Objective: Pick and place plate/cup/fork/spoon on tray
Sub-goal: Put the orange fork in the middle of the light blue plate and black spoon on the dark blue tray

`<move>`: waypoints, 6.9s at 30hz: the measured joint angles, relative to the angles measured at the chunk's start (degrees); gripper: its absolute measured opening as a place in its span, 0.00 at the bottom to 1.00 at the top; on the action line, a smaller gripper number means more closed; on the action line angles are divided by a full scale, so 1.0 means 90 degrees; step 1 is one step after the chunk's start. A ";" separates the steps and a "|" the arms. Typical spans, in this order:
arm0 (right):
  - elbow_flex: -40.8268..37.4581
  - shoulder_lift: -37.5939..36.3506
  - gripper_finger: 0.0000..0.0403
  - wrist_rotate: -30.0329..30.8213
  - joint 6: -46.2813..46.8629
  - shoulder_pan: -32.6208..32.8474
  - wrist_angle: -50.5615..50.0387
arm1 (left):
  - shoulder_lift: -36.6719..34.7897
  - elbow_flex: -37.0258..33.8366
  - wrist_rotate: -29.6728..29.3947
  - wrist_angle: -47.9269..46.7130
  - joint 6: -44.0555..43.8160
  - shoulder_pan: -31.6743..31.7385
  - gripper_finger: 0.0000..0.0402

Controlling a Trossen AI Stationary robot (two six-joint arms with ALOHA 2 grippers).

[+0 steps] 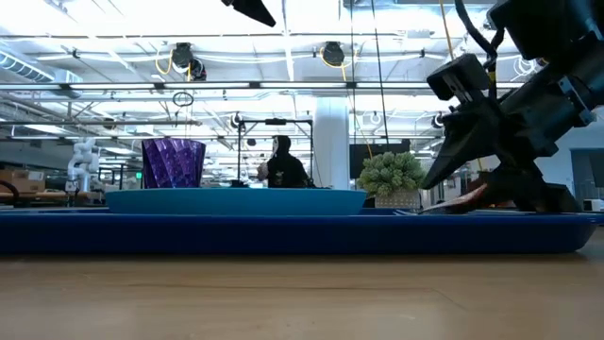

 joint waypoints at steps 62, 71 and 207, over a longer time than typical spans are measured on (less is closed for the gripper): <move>0.0083 -0.2476 0.36 0.0512 -0.9385 -0.0575 -0.0665 | 0.0045 -0.0113 0.4372 0.2790 -0.2496 0.0454 0.24; 0.0083 -0.2481 0.36 0.0524 -1.0029 -0.1027 -0.0804 | 0.0037 -0.0639 0.4234 0.3768 -0.2633 0.0410 0.24; 0.2742 0.1073 0.36 -0.0162 -1.3327 -0.2719 -0.4004 | -0.3502 -0.6226 -0.0402 0.4651 -0.3135 -0.2062 0.24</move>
